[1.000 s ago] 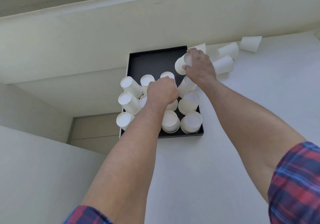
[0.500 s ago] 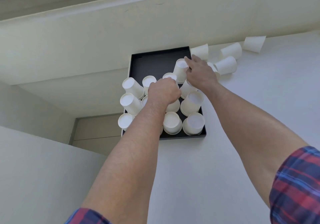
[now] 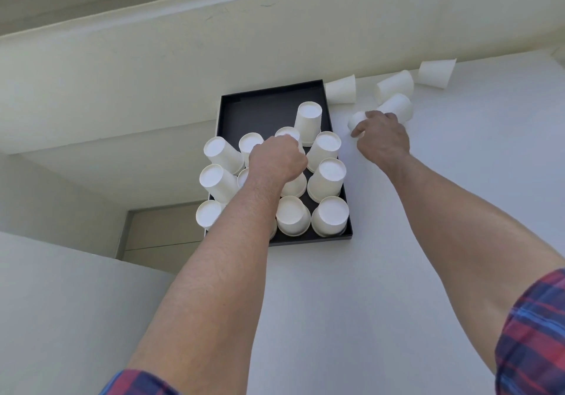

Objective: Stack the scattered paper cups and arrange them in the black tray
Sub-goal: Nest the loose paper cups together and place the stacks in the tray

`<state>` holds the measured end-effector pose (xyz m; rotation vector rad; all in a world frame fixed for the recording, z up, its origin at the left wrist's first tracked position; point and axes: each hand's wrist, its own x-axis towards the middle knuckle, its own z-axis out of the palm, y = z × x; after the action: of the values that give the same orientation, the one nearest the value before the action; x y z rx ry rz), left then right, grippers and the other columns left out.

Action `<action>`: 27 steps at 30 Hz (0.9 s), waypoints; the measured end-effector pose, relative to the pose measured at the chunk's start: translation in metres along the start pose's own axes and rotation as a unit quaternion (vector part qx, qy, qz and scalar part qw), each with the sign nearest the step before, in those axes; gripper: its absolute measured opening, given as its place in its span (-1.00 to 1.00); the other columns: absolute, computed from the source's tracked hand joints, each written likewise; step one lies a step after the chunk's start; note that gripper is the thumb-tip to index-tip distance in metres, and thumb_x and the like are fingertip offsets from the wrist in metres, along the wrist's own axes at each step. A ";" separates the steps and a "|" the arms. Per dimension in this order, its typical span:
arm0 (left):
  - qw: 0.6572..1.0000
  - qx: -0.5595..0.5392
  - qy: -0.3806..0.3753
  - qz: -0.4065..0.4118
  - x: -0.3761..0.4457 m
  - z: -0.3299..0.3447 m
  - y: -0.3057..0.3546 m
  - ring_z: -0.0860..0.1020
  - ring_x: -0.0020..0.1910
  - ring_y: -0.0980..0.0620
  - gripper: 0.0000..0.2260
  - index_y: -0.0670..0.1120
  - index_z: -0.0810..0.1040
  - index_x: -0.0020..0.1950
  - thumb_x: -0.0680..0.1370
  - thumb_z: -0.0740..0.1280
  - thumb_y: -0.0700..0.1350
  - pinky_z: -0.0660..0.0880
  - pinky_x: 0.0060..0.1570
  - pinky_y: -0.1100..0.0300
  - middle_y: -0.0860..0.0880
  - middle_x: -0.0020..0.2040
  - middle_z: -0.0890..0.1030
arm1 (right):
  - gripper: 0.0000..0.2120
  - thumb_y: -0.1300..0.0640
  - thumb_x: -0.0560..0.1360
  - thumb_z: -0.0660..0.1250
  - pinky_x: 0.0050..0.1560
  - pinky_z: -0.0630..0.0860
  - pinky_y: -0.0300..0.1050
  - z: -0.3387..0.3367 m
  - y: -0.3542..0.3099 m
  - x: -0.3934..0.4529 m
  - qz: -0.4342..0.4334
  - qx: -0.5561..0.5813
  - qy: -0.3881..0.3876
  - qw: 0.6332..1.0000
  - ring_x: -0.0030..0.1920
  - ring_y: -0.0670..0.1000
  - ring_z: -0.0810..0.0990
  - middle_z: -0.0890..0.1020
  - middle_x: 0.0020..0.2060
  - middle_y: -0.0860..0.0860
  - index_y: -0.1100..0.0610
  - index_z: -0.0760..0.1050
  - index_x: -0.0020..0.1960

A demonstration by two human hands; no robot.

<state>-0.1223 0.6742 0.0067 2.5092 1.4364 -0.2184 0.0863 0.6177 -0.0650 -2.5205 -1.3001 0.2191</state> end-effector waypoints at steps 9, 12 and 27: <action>0.999 0.010 0.036 -0.008 -0.003 0.001 0.007 0.48 -0.09 -0.09 -0.80 -0.11 0.56 0.04 0.52 0.17 -0.21 0.33 -0.14 0.06 -0.07 -0.02 0.60 | -0.65 0.38 0.46 0.27 0.00 0.37 0.01 -0.004 0.022 -0.015 -0.073 -0.067 0.048 0.994 0.06 0.23 0.50 0.59 0.17 0.09 0.00 0.67 0.00; 0.999 0.013 0.051 -0.011 -0.001 -0.001 0.011 0.49 -0.14 -0.10 -0.89 -0.11 0.49 -0.10 0.50 0.18 -0.22 0.33 -0.19 0.07 -0.07 -0.10 0.57 | -0.66 0.38 0.47 0.25 -0.11 0.31 -0.04 -0.004 0.031 -0.019 -0.086 -0.054 0.096 0.990 0.00 0.23 0.53 0.64 0.12 0.07 0.03 0.67 0.00; 0.959 0.012 0.216 0.184 0.011 0.022 0.087 0.54 0.26 -0.09 -0.35 0.02 0.22 0.60 0.58 0.38 0.14 0.34 0.20 -0.06 -0.02 0.39 0.47 | -0.77 0.34 0.48 0.37 -0.25 0.54 -0.02 -0.040 0.035 -0.019 -0.060 0.588 0.027 0.806 -0.23 0.11 0.63 0.70 -0.14 0.24 0.24 0.60 0.12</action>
<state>-0.0423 0.6344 -0.0056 2.9033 1.0559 0.4040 0.1127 0.5753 -0.0381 -1.3495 -0.8350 0.6701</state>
